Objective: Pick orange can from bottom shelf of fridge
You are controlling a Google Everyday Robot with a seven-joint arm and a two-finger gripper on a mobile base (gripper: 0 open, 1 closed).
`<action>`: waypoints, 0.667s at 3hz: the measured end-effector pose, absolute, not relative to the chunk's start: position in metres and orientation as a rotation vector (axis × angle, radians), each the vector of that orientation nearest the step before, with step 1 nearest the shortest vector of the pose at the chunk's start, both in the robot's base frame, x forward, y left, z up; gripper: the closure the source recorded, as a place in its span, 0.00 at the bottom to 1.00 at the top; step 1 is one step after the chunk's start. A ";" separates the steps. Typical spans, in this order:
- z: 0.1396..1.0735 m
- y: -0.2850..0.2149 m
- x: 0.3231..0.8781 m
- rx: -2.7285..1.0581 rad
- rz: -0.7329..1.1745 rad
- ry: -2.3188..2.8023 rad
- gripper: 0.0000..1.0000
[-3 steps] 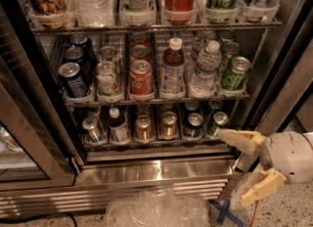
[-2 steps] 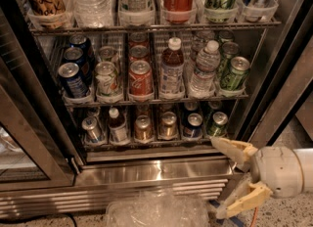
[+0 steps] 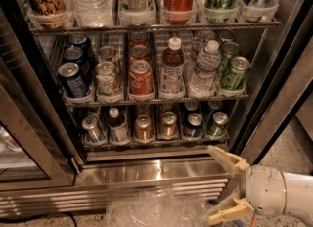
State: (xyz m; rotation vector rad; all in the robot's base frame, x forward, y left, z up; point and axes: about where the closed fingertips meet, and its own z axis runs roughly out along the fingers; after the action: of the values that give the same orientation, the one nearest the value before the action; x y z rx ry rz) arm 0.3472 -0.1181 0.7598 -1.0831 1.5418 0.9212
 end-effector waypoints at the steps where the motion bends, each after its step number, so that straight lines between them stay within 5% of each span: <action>1: 0.760 -0.118 0.347 -1.083 0.921 1.542 0.00; 2: 0.752 -0.117 0.350 -1.025 0.814 1.547 0.00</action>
Offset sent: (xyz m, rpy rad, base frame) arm 0.0076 -0.0067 -0.0226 -0.0423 -0.1575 -0.3134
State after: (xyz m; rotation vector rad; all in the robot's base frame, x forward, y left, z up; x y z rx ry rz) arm 0.3504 -0.1175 0.7520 -1.0246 1.5473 0.8137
